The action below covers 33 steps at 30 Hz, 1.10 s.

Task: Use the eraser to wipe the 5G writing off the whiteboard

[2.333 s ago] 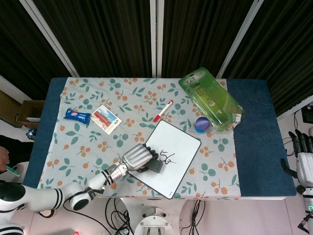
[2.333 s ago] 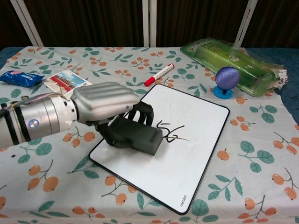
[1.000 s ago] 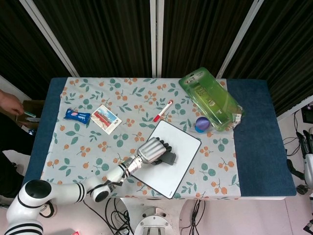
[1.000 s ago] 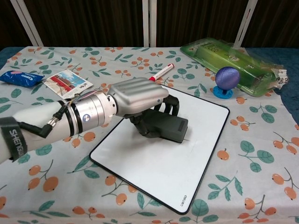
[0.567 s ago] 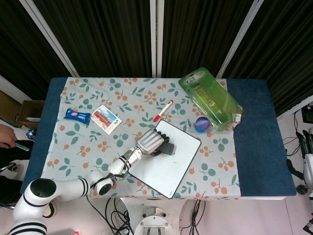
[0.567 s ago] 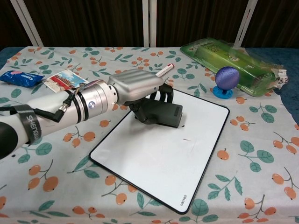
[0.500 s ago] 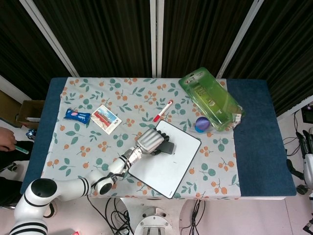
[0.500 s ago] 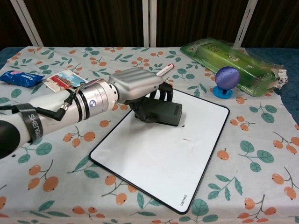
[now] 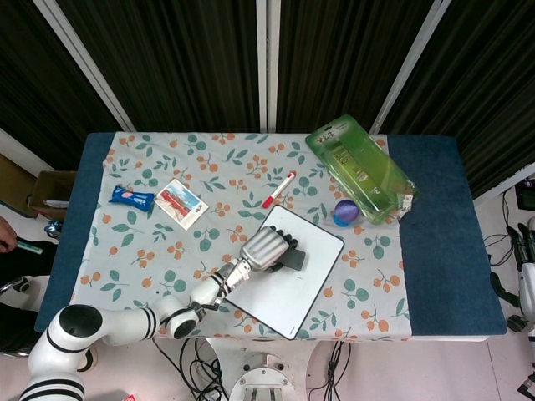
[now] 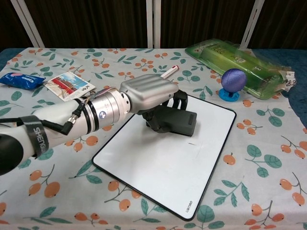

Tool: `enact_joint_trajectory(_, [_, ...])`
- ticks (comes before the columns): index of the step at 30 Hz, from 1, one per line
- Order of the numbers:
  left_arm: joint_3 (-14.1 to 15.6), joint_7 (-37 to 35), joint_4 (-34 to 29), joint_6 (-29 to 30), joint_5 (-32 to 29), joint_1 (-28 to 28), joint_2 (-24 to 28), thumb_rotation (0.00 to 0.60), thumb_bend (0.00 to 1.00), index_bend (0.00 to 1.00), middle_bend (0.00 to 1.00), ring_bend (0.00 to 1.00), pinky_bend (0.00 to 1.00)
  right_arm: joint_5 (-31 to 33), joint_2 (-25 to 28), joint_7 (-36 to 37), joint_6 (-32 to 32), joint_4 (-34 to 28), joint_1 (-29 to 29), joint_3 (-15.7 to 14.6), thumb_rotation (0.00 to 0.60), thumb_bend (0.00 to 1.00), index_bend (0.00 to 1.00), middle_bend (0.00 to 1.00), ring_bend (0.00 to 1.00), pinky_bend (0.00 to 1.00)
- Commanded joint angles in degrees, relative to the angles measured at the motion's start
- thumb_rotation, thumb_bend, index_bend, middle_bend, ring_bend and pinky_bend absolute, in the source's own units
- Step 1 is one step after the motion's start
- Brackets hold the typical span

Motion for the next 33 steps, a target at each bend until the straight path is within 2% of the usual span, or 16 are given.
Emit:
enact_joint_trajectory(1, [0.2, 0.1, -0.9, 0.3, 0.2, 0.0, 0.1, 0.6, 0.48, 0.59, 0.52, 0.5, 0.58, 0.0, 0.0, 0.1, 0.0, 0.0, 0.0, 0.0, 0.6, 0.26, 0.0, 0.0, 0.0, 0.0])
enact_joint_trajectory(17, [4.2, 3.3, -10.2, 1.2, 2.0, 1.6, 3.3, 0.6, 0.48, 0.59, 0.52, 0.5, 0.58, -0.3, 0.0, -0.2, 0.3, -0.3, 0.0, 0.1, 0.6, 0.26, 0.0, 0.0, 0.0, 0.0])
enact_joint_trajectory(27, [8.1, 8.2, -23.4, 1.5, 1.1, 4.3, 13.3, 0.6, 0.48, 0.61, 0.54, 0.52, 0.59, -0.7, 0.4, -0.4, 0.6, -1.1, 0.1, 0.2, 0.6, 0.26, 0.0, 0.0, 0.0, 0.0])
enact_joint_trajectory(33, [8.5, 9.7, -27.8, 5.5, -0.6, 7.5, 20.3, 0.6, 0.48, 0.61, 0.54, 0.52, 0.59, -1.1, 0.3, -0.9, 0.6, -1.5, 0.2, 0.1, 0.6, 0.26, 0.0, 0.0, 0.0, 0.0])
